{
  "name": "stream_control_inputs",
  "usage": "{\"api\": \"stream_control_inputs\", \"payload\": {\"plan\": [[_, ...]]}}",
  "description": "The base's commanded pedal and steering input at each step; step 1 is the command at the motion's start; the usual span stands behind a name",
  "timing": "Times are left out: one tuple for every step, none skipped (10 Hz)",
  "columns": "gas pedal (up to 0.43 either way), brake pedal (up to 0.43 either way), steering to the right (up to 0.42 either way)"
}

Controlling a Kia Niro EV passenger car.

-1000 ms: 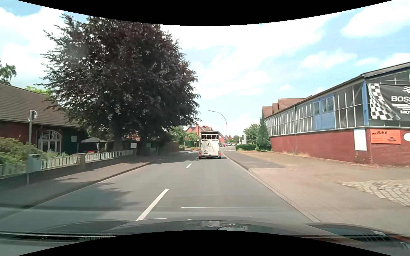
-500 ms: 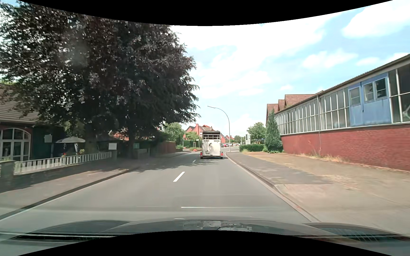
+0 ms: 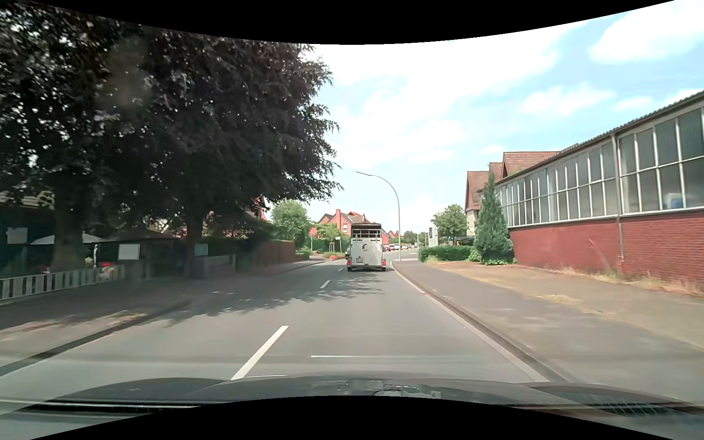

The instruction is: Follow the waypoints while adhering to traffic rules and regulations

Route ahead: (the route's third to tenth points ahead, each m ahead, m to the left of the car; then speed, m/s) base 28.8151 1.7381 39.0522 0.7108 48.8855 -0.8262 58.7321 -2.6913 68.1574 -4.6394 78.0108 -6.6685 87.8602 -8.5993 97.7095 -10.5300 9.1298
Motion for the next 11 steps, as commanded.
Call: {"api": "stream_control_inputs", "payload": {"plan": [[0.138,0.0,0.0],[0.138,0.0,0.001],[0.138,0.0,0.001],[0.138,0.0,0.001],[0.138,0.0,0.001],[0.138,0.0,0.001],[0.15,0.0,0.001],[0.15,0.0,0.001],[0.157,0.0,0.001],[0.157,0.0,0.001],[0.157,0.0,0.001]]}}
